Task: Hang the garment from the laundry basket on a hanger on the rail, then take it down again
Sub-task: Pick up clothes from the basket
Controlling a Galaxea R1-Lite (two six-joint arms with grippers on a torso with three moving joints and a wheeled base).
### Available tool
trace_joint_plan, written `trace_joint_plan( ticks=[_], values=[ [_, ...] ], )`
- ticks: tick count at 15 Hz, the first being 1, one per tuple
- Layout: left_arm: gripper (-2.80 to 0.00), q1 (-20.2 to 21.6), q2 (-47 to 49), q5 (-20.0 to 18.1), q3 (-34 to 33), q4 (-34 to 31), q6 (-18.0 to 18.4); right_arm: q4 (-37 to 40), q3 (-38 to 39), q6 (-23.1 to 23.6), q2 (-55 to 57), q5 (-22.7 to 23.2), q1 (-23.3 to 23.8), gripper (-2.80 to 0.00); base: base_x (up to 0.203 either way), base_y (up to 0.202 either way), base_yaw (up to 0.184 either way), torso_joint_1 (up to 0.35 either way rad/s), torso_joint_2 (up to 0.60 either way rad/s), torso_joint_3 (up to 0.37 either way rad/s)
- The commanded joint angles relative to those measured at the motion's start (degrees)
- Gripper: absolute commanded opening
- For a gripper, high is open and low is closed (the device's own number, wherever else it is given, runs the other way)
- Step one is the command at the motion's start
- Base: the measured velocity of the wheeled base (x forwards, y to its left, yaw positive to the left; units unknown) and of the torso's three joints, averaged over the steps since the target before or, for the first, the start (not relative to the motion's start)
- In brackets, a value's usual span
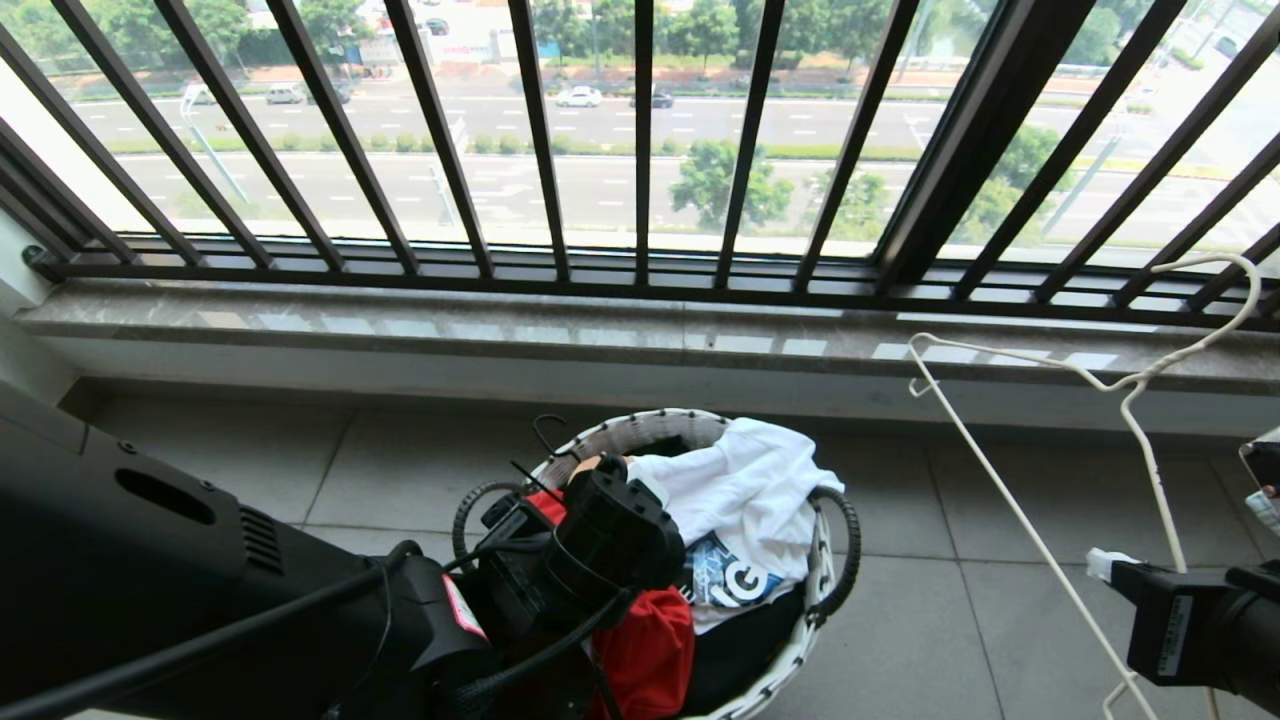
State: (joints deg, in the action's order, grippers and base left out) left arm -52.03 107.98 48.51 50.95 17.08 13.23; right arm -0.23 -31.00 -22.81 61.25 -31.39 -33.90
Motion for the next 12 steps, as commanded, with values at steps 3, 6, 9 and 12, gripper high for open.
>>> trace_joint_plan(
  ticks=[3,6,9,12],
  values=[
    [0.00,0.17,1.02,0.27,0.24,0.84,-0.03,-0.03,-0.02,-0.13,0.01,-0.16,-0.02,-2.80,0.000,0.000,0.000,0.000,0.00,0.000],
    [0.00,0.70,0.74,-0.16,0.73,0.94,-0.22,-0.03,-0.02,-0.13,0.08,-0.16,0.22,-2.80,0.000,0.000,0.000,0.000,0.00,0.000],
    [0.00,0.70,1.09,-1.61,0.73,1.03,-0.22,-0.03,-0.11,-0.13,0.10,-0.16,0.33,-2.80,0.000,0.000,0.000,0.000,0.00,0.000],
    [0.00,0.91,1.19,-3.95,0.62,2.28,-0.21,-0.03,-0.11,-0.13,0.10,-0.16,0.33,-2.80,0.000,0.000,0.000,0.000,0.00,0.000]
  ],
)
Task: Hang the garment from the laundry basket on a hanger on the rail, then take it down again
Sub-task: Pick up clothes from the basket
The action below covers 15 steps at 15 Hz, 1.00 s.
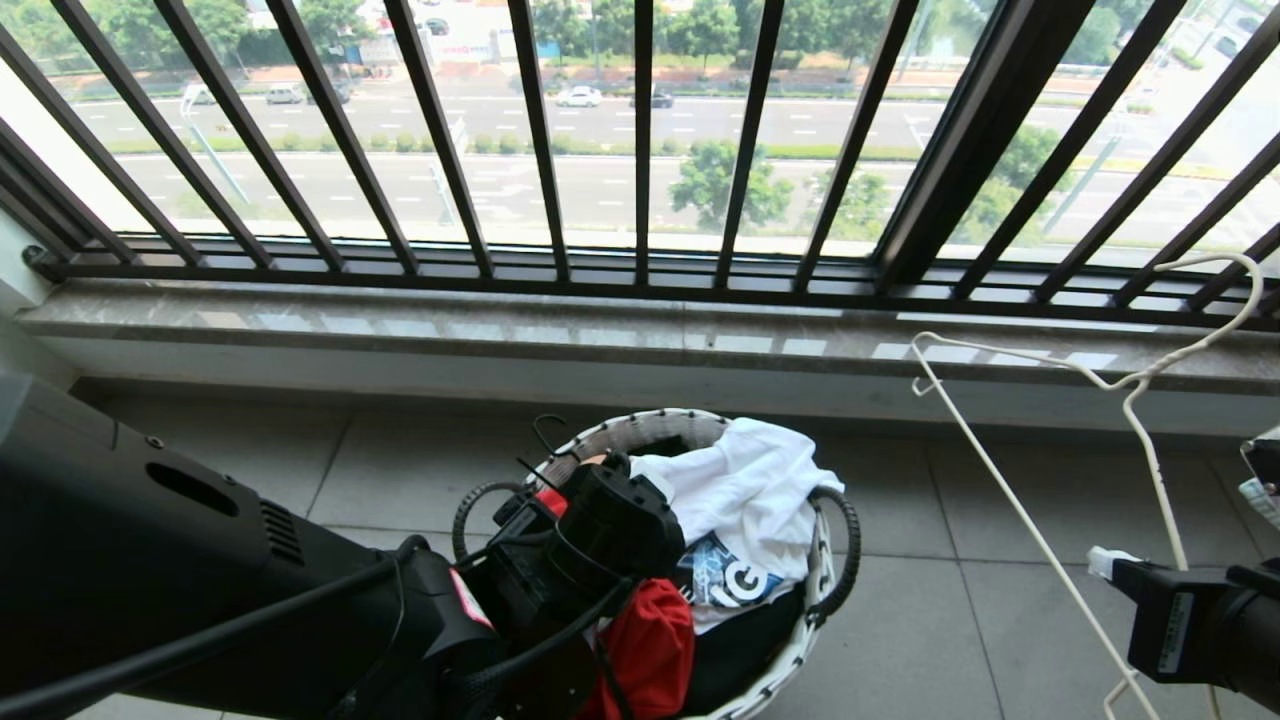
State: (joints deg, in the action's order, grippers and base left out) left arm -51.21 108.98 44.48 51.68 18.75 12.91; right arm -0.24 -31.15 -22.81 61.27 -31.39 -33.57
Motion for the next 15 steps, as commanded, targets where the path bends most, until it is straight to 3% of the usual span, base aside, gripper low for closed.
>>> trace_joint_plan(
  ticks=[1,6,7,15],
  values=[
    [0.00,0.52,0.63,-0.08,-0.24,2.24,0.33,-0.02,0.03,-0.04,0.08,-0.16,0.00,-2.80,0.000,0.000,0.000,0.000,0.00,0.000],
    [0.00,1.29,1.38,-0.27,-0.35,3.84,1.07,-0.02,-0.05,-0.04,0.08,-0.16,0.00,-2.80,0.000,0.000,0.000,0.000,0.00,0.000],
    [-2.80,1.29,1.32,-0.27,-0.35,3.84,1.07,-0.02,-0.05,-0.04,0.08,-0.16,0.00,-2.80,0.000,0.000,0.000,0.000,0.00,0.000],
    [-2.80,1.23,-3.74,-0.18,-0.39,3.49,1.39,-0.02,0.03,0.57,0.08,-0.16,0.09,-2.80,0.000,0.000,0.000,0.000,0.00,0.000]
  ],
)
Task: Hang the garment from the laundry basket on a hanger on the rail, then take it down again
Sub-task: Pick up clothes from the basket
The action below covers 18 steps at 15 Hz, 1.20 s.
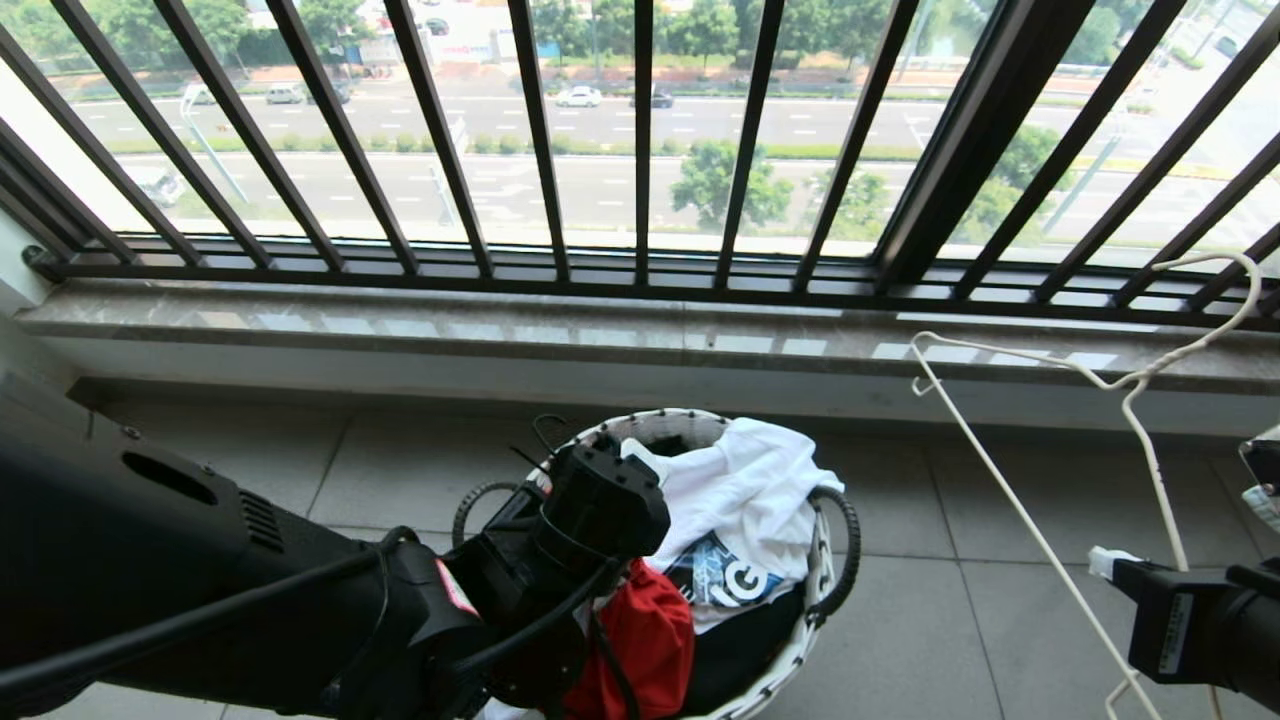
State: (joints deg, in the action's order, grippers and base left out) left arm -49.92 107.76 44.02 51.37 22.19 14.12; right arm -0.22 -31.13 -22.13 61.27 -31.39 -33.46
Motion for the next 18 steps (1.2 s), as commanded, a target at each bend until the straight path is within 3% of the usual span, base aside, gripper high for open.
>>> trace_joint_plan(
  ticks=[1,3,6,8,13,17,18],
  values=[
    [-2.80,-0.08,-4.24,0.27,-0.45,-0.15,0.97,-0.04,0.02,-0.11,0.08,-0.16,-0.02,-2.80,0.000,0.000,0.000,0.000,0.00,0.000],
    [-2.80,-0.10,-6.93,0.19,-1.63,-0.21,3.34,-0.04,-0.06,-0.11,0.16,-0.17,0.24,-2.80,0.000,0.000,0.000,0.000,0.00,0.000],
    [-2.80,-1.05,-8.73,0.08,-1.60,0.26,3.50,-0.04,-0.07,-0.11,0.08,-0.25,0.42,-2.80,0.000,0.000,0.000,0.000,0.00,0.000],
    [-2.80,-1.69,-10.87,-2.13,-1.45,0.38,2.86,-0.04,0.02,-0.02,0.08,-0.16,0.42,-2.80,0.000,0.000,0.000,0.000,0.00,0.000],
    [-2.80,-1.32,-20.34,-14.76,-2.45,-2.10,2.36,-0.15,-0.03,0.07,0.04,-0.16,0.42,-2.80,0.000,0.000,0.000,0.000,0.00,0.000],
    [-2.80,0.99,-27.76,-29.27,-2.27,-12.48,0.66,-0.22,-0.05,0.07,-0.01,-0.16,0.42,-2.80,0.000,0.000,0.000,0.000,0.00,0.000],
    [-2.80,2.52,-28.37,-31.22,-2.01,-13.93,0.58,-0.22,0.02,0.03,-0.01,-0.16,0.50,-2.80,0.000,0.000,0.000,0.000,0.00,0.000]
  ],
)
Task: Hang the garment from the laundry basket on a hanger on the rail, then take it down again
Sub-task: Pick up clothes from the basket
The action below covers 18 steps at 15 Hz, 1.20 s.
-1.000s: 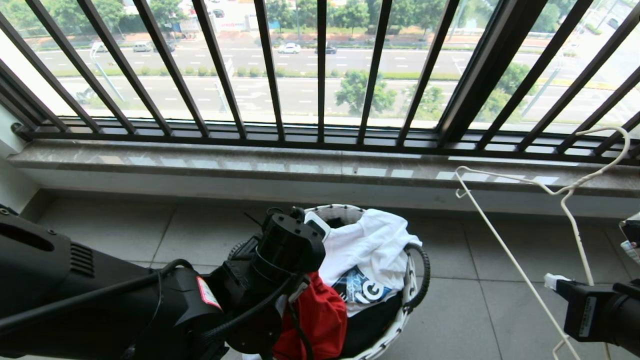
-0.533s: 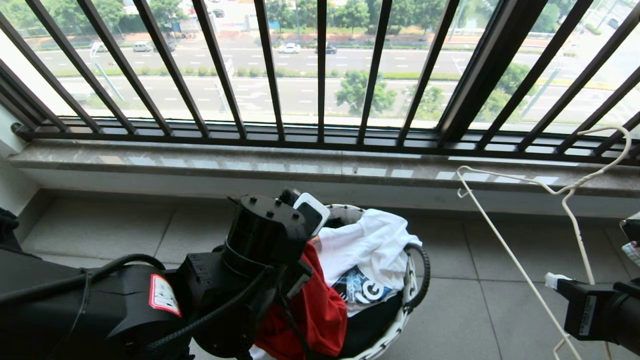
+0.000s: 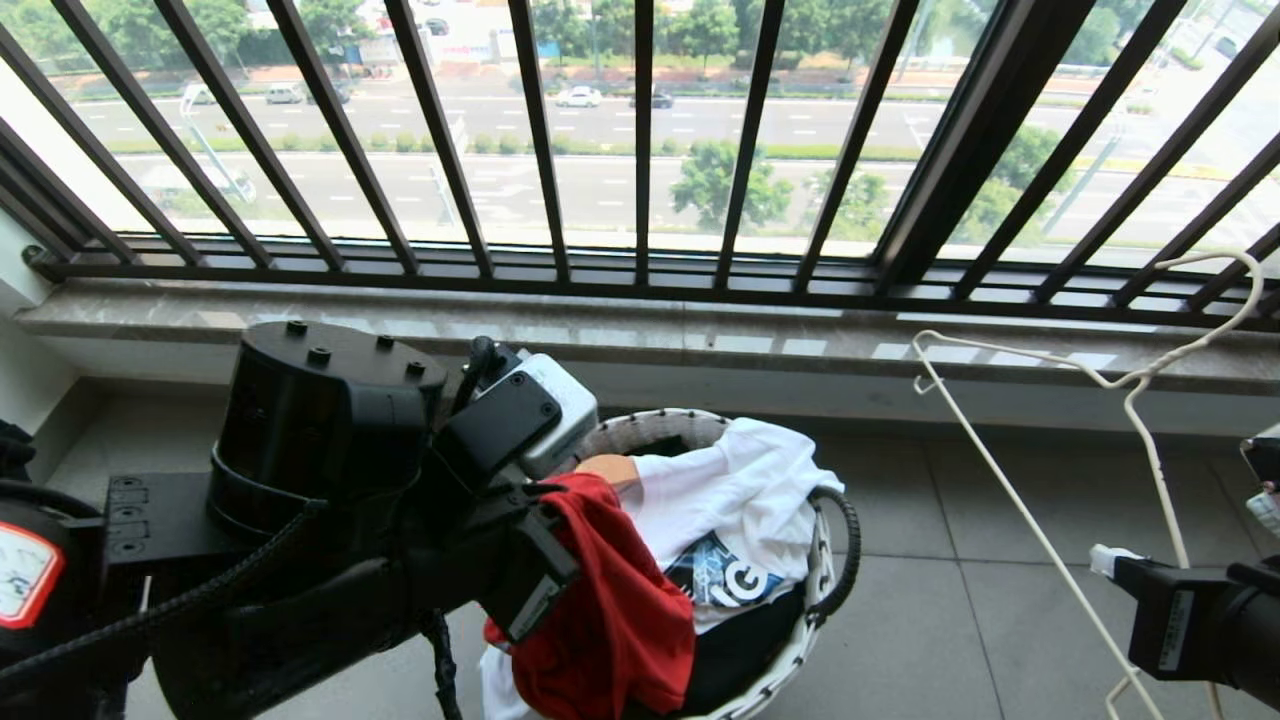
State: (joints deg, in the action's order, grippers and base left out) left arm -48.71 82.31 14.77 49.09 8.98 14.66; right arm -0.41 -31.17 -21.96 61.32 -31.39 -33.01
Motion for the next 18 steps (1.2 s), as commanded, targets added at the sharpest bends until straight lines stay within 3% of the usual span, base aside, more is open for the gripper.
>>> trace_joint_plan(
  ticks=[1,6,9,18],
  values=[
    [-2.80,2.33,-3.02,-3.01,0.58,-1.59,0.02,-0.02,0.06,-0.11,-0.06,-0.16,-0.03,-2.80,0.000,0.000,0.000,0.000,0.00,0.000],
    [-2.80,3.82,-0.30,-3.22,1.73,-1.71,-0.33,-0.11,-0.03,-0.02,0.03,0.10,-0.03,-2.80,0.000,0.000,0.000,0.000,0.00,0.000],
    [-2.80,4.59,2.67,-2.92,3.81,-1.78,-3.85,-0.11,-0.29,0.16,0.12,0.19,-0.03,-2.80,0.000,0.000,0.000,0.000,0.00,0.000],
    [-2.80,5.12,2.86,-3.25,3.40,-1.89,-3.76,-0.11,-0.03,0.16,-0.06,0.28,-0.03,-2.80,0.000,0.000,0.000,0.000,0.00,0.000]
  ],
)
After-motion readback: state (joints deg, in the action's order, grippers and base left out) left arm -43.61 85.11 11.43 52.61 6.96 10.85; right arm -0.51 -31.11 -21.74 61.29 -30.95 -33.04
